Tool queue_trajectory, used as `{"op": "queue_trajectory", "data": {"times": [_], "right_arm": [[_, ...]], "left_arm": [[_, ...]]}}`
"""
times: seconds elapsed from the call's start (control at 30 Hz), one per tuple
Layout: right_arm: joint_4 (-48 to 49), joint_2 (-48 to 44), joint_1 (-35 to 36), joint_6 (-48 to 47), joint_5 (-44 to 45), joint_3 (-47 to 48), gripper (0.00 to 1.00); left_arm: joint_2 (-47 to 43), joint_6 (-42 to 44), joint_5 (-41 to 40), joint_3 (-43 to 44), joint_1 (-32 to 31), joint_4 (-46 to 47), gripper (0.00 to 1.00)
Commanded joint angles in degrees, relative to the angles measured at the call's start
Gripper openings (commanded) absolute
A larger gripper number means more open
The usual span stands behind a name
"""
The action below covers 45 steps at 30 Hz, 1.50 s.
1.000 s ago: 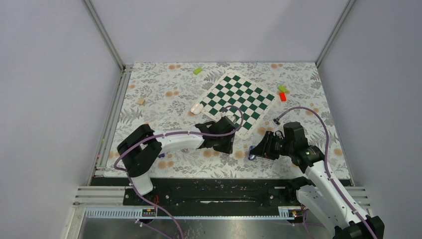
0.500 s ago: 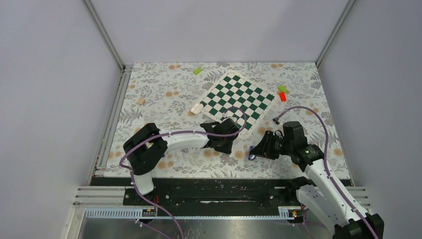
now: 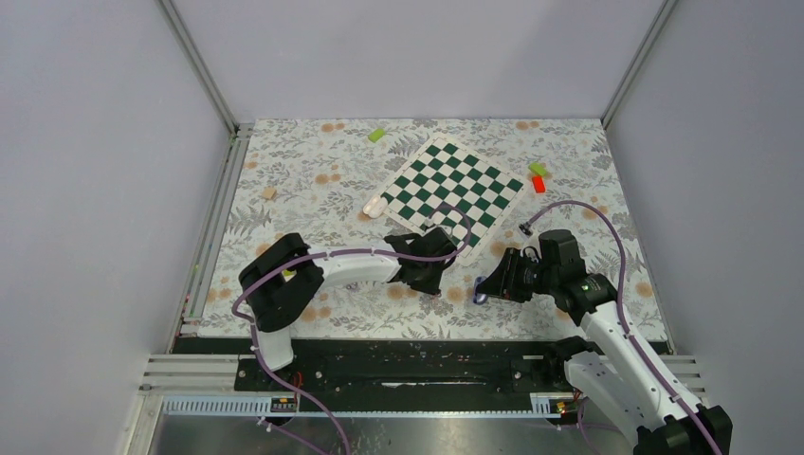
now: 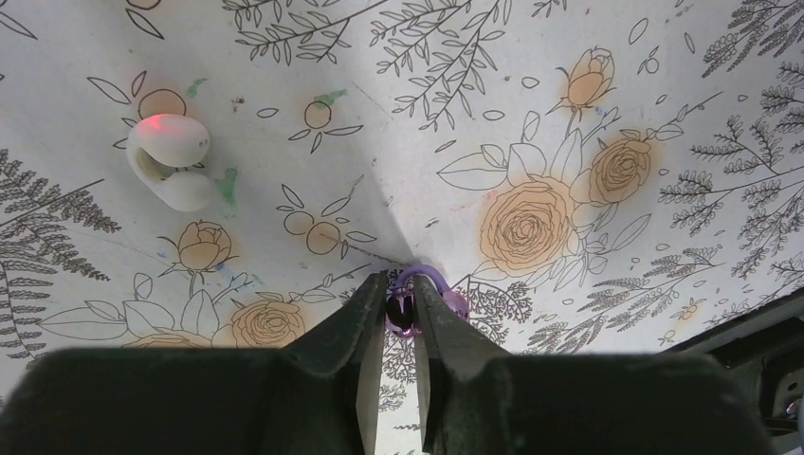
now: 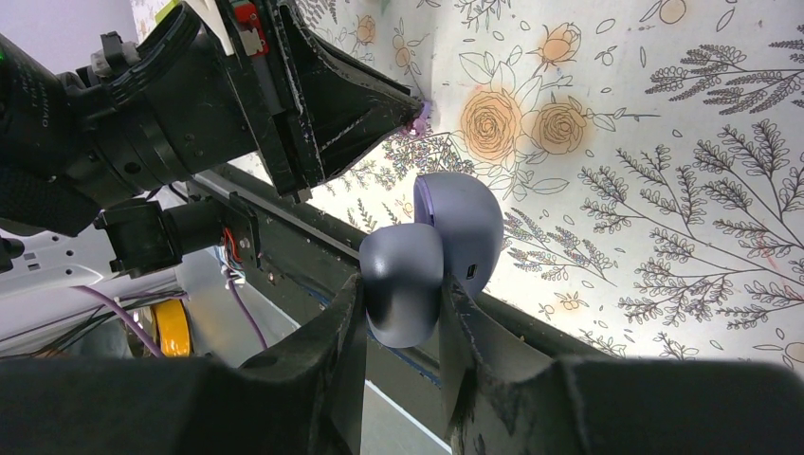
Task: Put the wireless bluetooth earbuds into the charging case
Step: Pick up the left earbud from the corner of the board.
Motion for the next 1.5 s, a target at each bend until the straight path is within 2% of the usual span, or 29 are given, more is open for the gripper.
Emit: {"op": "queue_trajectory", "data": {"times": [0.0, 0.2, 0.37, 0.47, 0.6, 0.7, 1.1, 1.3, 1.47], "right_arm": [[-0.01, -0.16, -0.13, -0.73, 0.29, 2.43, 0.00], [-0.04, -0.60, -0.14, -1.06, -0.13, 2.20, 0.00], [0.18, -0.39, -0.14, -1.15, -0.14, 2.41, 0.00], [0.22, -0.34, -0.14, -1.08, -0.13, 2.46, 0.00], [0.23, -0.46, -0.13, -0.82, 0.35, 2.15, 0.00], [0.33, -0.10, -0.13, -0.76, 0.33, 2.24, 0.00], [0.43, 0.01, -0.14, -0.47, -0.08, 2.43, 0.00], [0.48, 0.08, -0.14, -0.25, -0.25, 2.44, 0.00], [0.52, 0.26, -0.13, -0.39, -0.50, 2.70, 0.00]], "left_arm": [[-2.62, 0.72, -1.35, 2.20, -0.32, -0.34, 0.16], [-10.04, 4.43, -4.21, 2.28, 0.00, -1.59, 0.06], [-15.04, 6.48, -4.19, 1.66, 2.23, -1.78, 0.05], [-16.00, 6.52, -3.59, 1.63, 2.91, -3.16, 0.13], [-14.33, 5.10, -1.24, 1.26, 2.55, -5.05, 0.37], [-10.73, 3.91, -0.55, 2.63, 1.59, -7.27, 0.45], [-1.22, -3.06, -1.54, 8.58, -0.49, -10.59, 0.38], [0.66, -2.55, -0.25, 9.27, -0.75, -10.37, 0.36], [2.51, -2.72, -1.85, 10.64, -1.02, -12.14, 0.30]]}}
